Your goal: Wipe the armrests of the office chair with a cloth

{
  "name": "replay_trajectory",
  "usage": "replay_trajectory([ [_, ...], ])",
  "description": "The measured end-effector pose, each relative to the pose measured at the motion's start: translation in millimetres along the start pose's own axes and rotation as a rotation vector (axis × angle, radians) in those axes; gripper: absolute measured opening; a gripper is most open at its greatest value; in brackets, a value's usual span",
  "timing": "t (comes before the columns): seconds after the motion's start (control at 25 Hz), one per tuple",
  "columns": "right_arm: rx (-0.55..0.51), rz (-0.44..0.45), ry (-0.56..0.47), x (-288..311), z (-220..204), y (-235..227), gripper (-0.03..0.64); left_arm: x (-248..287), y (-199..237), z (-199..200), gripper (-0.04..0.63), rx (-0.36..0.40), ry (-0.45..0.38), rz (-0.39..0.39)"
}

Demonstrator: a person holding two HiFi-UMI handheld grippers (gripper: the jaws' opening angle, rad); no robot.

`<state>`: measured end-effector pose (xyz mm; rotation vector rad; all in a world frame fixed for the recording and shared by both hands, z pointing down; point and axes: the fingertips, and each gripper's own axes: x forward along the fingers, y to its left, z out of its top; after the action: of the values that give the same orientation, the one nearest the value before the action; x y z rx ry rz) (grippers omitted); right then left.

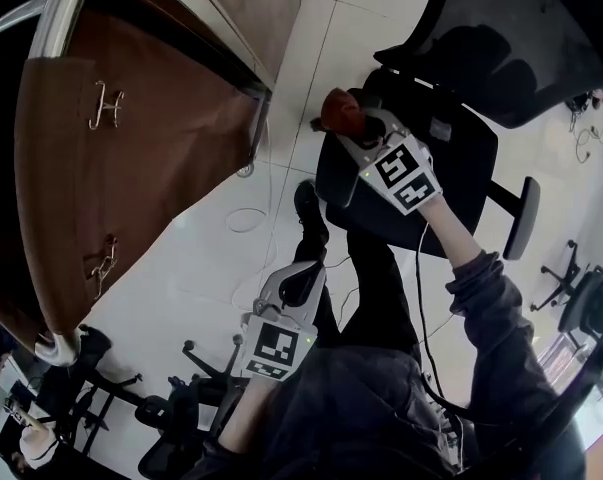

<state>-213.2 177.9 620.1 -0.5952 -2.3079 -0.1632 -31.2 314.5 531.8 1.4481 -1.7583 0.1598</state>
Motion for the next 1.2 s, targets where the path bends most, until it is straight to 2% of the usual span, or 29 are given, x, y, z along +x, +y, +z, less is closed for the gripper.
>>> replay_trajectory([
  [0.2, -0.113, 0.206, 0.058, -9.7, -9.5, 106.0, 0.091, -2.9, 2.7, 0.4, 0.015, -0.014, -0.018, 0.009],
  [0.36, -0.166, 0.275, 0.090, -8.2, -12.4, 138.9, 0.091, -5.1, 5.7, 0.5, 0.015, -0.032, -0.036, 0.022],
  [0.48, -0.177, 0.251, 0.091, -1.7, -9.7, 117.5, 0.091, -10.4, 6.8, -0.5, 0.015, -0.046, -0.053, 0.038],
  [0.72, -0.164, 0.083, 0.154, 30.2, -1.0, 2.0, 0.091, -24.8, 17.8, -6.9, 0.015, -0.086, -0.076, 0.087],
  [0.88, -0.205, 0.035, 0.206, 56.8, 12.5, -47.5, 0.091, -30.2, 21.3, -7.7, 0.015, -0.111, -0.093, 0.116],
  [1.0, -0.273, 0.064, 0.267, 79.2, 15.7, -48.1, 0.091, -31.9, 20.6, -12.1, 0.015, -0.138, -0.101, 0.138],
  [1.2, -0.437, 0.215, 0.366, 106.5, 4.0, 15.3, 0.089, -38.4, 25.2, -20.6, 0.015, -0.172, -0.107, 0.161],
])
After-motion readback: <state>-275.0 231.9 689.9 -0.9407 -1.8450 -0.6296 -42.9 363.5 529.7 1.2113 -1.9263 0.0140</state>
